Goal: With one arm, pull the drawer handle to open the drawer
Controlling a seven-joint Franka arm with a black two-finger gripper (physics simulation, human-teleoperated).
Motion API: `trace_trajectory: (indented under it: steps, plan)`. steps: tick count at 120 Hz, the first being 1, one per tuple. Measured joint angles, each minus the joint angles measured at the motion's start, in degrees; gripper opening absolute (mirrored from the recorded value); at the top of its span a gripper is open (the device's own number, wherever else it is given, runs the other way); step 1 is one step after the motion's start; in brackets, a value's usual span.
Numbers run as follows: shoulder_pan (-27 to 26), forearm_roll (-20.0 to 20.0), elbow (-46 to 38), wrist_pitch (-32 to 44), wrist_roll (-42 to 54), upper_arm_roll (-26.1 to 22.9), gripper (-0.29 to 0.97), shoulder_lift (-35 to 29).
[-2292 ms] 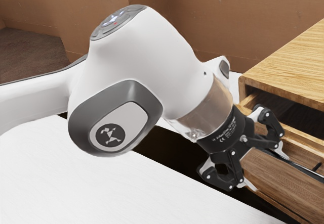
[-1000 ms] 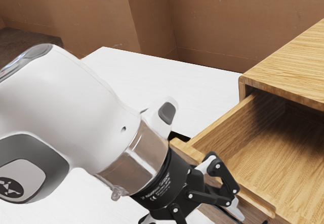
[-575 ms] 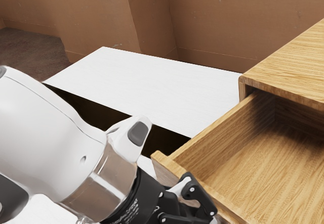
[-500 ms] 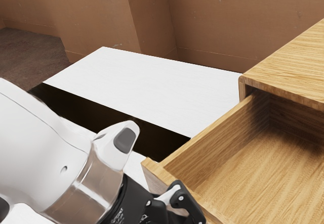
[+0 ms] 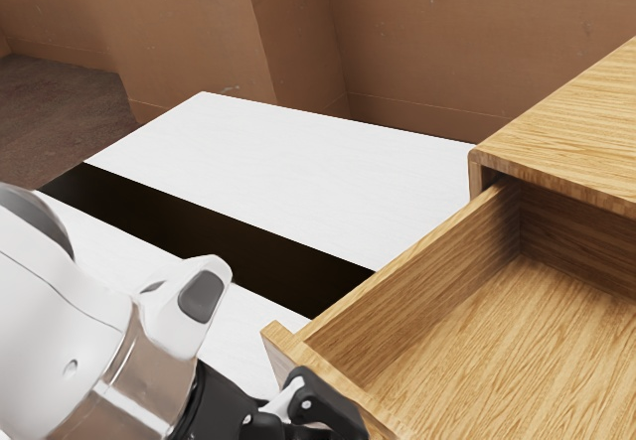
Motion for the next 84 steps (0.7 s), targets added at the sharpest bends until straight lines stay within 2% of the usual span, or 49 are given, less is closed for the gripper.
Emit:
trace_trajectory:
  steps: [22, 38, 53, 66, 70, 78, 84]
  plan:
    - [0.25, 1.79, 0.42, -2.62, -0.69, -3.60, 0.62, -1.40]
    - [1.18, 3.67, 4.17, -5.39, -1.14, -9.87, 0.65, -2.13]
    - [4.46, 3.51, 9.64, -7.42, -1.38, -22.92, 0.66, 2.20]
    - [6.56, -1.59, 20.40, -10.14, 0.17, -25.86, 0.67, 12.51]
    - [9.71, -2.73, 25.01, -11.95, 1.53, -25.95, 0.67, 14.87]
    - [23.92, -4.31, 34.73, -16.17, 4.56, -26.66, 0.67, 16.53]
    - [36.56, -5.07, 41.12, -19.89, 6.63, -26.74, 0.67, 16.10]
